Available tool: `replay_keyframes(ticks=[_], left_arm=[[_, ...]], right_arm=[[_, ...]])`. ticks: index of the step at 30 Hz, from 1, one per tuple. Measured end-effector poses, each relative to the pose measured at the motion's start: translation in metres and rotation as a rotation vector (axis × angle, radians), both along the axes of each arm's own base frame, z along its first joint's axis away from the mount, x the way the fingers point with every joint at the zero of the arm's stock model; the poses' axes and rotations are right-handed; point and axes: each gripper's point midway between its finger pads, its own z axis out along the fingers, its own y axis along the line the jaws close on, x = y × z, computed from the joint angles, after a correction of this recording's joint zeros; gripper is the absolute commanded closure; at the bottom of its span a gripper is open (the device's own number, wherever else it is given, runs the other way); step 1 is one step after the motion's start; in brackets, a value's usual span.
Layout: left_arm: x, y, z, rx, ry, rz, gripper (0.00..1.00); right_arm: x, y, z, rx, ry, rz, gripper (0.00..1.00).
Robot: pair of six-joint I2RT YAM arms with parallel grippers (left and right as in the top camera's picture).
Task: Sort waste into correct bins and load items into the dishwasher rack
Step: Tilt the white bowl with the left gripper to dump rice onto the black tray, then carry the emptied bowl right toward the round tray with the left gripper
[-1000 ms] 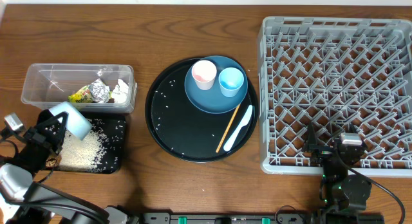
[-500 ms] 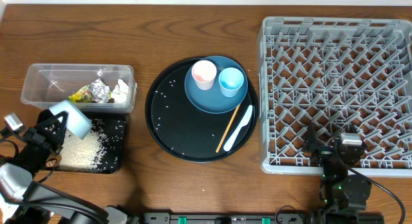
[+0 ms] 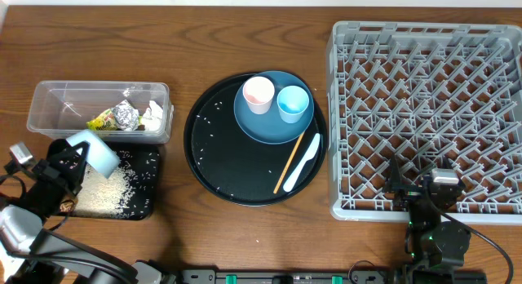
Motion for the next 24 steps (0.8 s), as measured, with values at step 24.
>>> replay_keyframes(ticks=[24], left_arm=[[0.015, -0.029, 0.009, -0.013, -0.033, -0.113, 0.94]], right_arm=[[0.000, 0.000, 0.000, 0.000, 0.000, 0.000, 0.01]])
